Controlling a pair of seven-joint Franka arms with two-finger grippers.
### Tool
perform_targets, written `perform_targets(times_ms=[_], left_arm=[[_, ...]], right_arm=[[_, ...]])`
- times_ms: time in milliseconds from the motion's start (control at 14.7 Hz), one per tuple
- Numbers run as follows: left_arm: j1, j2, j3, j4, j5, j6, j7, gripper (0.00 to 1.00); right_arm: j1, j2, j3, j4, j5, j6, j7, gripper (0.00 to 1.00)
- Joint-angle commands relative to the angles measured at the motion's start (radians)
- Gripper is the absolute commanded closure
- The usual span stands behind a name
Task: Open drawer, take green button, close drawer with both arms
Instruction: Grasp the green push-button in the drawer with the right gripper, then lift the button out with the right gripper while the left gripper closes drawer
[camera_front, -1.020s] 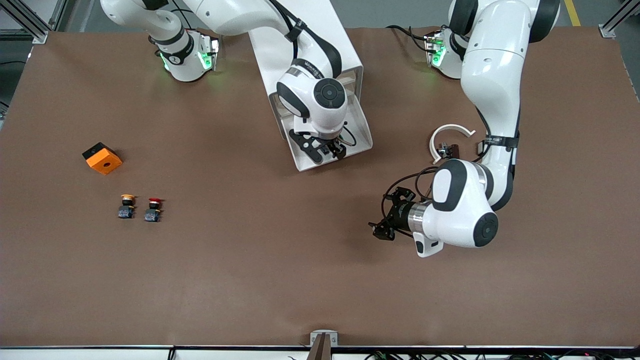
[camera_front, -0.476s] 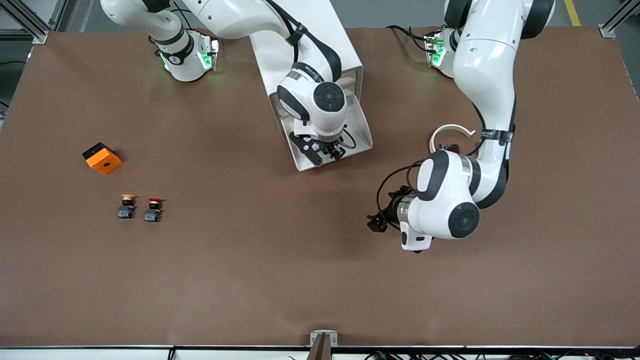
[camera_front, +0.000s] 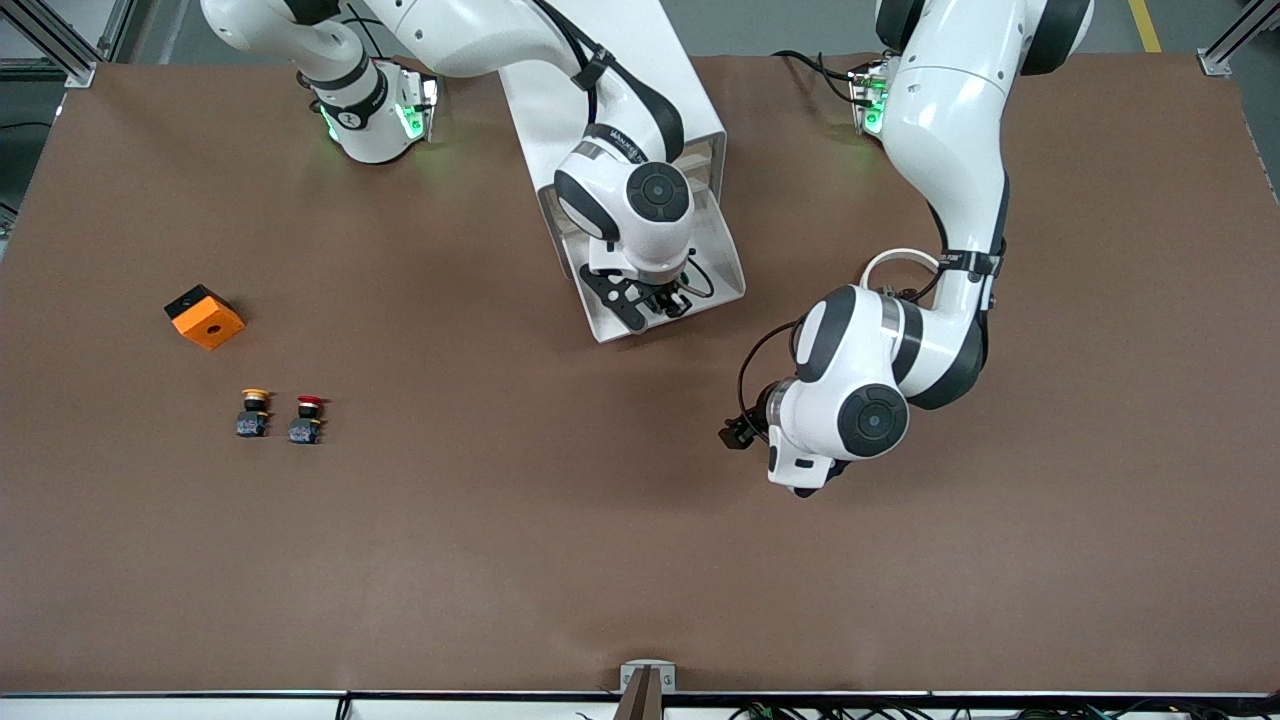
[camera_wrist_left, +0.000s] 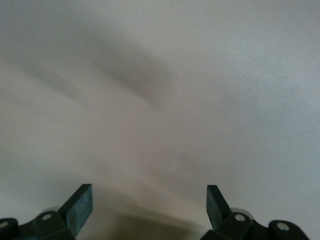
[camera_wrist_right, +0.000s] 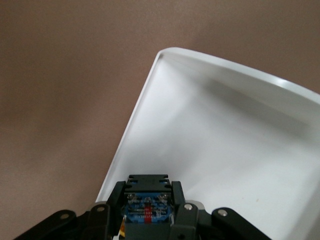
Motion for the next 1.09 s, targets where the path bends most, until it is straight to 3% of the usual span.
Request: perform_targets(times_ms=[0, 204, 476, 748, 1020], left_arm=[[-0.014, -0.024, 0.004, -0.026, 0.040, 0.020, 0.032, 0.00], [-0.033, -0.047, 0.004, -0.052, 0.051, 0.023, 0.057, 0.00], [-0.063, -0.071, 0.001, -0.103, 0.063, 0.023, 0.058, 0.00], [-0.112, -0.073, -0.003, -0.138, 0.101, 0.026, 0.057, 0.00], [-0.158, -0.100, -0.003, -0.199, 0.104, 0.067, 0.058, 0.00]], right_arm=[[-0.017, -0.010, -0.001, 0.038, 0.003, -0.033, -0.001, 0.81], [-0.057, -0.013, 0.001, 0.133, 0.003, -0.181, -0.038, 0.81], [-0.163, -0.065, 0.002, 0.194, 0.006, -0.376, -0.274, 0.81], [-0.330, -0.124, -0.002, 0.190, 0.003, -0.494, -0.730, 0.81], [-0.503, -0.130, -0.010, 0.164, -0.026, -0.486, -1.204, 0.80]])
